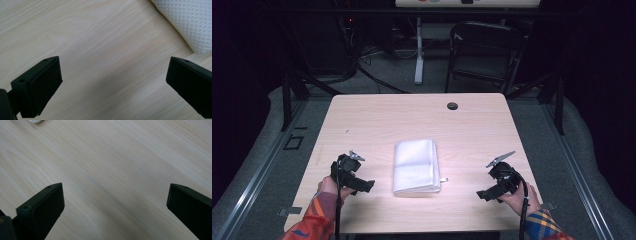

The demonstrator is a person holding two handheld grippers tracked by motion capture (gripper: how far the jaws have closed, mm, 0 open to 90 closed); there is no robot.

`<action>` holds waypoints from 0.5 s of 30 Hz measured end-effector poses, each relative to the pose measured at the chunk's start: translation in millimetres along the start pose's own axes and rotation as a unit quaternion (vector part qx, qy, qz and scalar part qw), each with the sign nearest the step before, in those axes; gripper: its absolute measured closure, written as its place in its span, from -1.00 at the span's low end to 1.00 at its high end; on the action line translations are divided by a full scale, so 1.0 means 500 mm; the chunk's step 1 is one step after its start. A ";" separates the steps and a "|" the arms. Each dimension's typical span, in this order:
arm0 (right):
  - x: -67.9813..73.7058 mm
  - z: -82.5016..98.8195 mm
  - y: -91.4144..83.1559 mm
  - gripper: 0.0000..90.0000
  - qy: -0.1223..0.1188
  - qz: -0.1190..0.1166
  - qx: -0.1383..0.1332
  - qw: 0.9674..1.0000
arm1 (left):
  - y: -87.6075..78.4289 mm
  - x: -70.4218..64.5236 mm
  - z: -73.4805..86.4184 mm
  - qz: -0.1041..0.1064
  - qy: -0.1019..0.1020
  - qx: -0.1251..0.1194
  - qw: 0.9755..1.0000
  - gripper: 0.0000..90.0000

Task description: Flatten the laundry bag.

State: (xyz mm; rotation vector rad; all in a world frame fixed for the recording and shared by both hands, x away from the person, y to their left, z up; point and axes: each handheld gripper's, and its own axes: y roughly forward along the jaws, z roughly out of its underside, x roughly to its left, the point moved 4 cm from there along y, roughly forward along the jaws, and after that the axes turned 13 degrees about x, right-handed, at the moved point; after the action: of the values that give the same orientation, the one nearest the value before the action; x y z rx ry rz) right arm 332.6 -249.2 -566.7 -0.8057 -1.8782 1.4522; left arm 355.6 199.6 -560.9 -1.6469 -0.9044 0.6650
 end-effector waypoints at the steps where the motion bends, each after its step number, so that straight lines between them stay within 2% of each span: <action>1: 0.002 0.000 0.000 -0.97 0.001 -0.005 0.001 1.000 | -0.002 -0.001 0.000 0.001 0.000 0.000 1.000 -1.00; 3: 0.005 -0.001 -0.001 -0.96 -0.002 -0.012 -0.003 1.000 | -0.007 -0.001 -0.001 -0.003 -0.001 -0.008 1.000 -0.99; 4: 0.008 -0.003 0.002 -0.96 0.003 -0.016 -0.014 1.000 | -0.009 -0.002 -0.002 -0.002 -0.001 -0.009 1.000 -0.99; 6: 0.009 -0.003 0.001 -0.96 0.002 -0.013 -0.008 1.000 | -0.013 -0.005 -0.004 0.006 -0.002 -0.014 1.000 -0.99; 7: 0.007 -0.004 -0.002 -0.95 -0.008 -0.010 0.003 1.000 | -0.014 -0.007 -0.005 0.007 0.000 -0.016 1.000 -0.99; 9: 0.012 -0.008 -0.001 -0.93 -0.011 -0.021 -0.003 1.000 | -0.014 -0.013 -0.008 0.012 0.006 -0.015 1.000 -0.99; 10: 0.010 -0.008 -0.001 -0.93 -0.014 -0.012 0.000 1.000 | -0.015 -0.019 -0.014 0.015 0.012 -0.017 1.000 -0.99; 13: 0.012 -0.009 -0.002 -0.91 -0.015 -0.015 -0.004 1.000 | -0.018 -0.026 -0.023 0.018 0.020 -0.022 0.999 -0.98; 15: 0.013 -0.008 -0.001 -0.89 -0.012 -0.027 -0.007 1.000 | -0.023 -0.032 -0.034 0.024 0.025 -0.036 0.999 -0.94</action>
State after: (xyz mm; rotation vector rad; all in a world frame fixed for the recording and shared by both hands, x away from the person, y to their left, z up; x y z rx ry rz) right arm 331.3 -241.8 -564.9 -0.7416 -1.9155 1.4225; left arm 357.8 178.4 -545.9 -1.7462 -0.8626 0.6279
